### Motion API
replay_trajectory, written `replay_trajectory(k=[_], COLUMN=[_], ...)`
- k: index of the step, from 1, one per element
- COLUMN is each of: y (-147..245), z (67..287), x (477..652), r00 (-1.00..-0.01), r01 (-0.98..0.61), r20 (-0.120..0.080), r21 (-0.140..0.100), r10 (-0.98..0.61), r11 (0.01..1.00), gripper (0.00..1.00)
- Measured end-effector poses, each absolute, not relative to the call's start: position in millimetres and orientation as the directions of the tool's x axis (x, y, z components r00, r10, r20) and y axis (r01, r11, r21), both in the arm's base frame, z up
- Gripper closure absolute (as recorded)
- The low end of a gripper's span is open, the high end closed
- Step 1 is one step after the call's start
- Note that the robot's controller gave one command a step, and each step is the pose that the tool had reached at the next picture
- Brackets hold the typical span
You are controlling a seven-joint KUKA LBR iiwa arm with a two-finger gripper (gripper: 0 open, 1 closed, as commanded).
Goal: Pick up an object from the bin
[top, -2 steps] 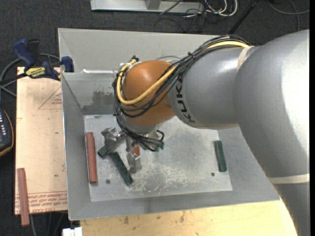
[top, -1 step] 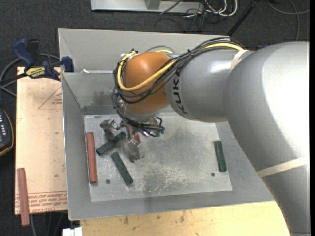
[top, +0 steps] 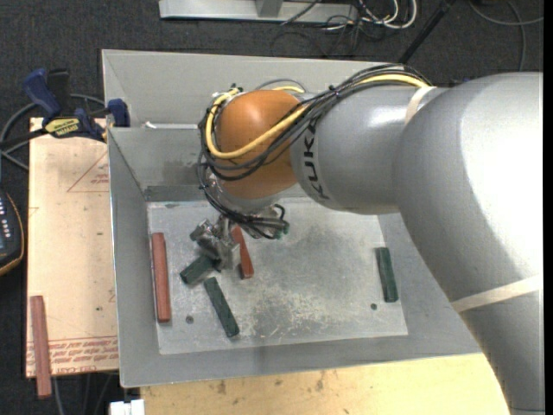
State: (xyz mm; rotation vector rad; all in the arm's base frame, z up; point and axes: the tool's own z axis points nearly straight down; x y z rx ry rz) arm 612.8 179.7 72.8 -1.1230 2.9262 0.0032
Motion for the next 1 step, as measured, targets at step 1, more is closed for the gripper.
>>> replay_trajectory(k=[1], y=[192.5], z=[198.6], x=[638.2], r00=[-0.74], r01=[-0.673], r20=[-0.014], r21=[-0.005], r10=[-0.673], r11=[0.74], gripper=[1.0])
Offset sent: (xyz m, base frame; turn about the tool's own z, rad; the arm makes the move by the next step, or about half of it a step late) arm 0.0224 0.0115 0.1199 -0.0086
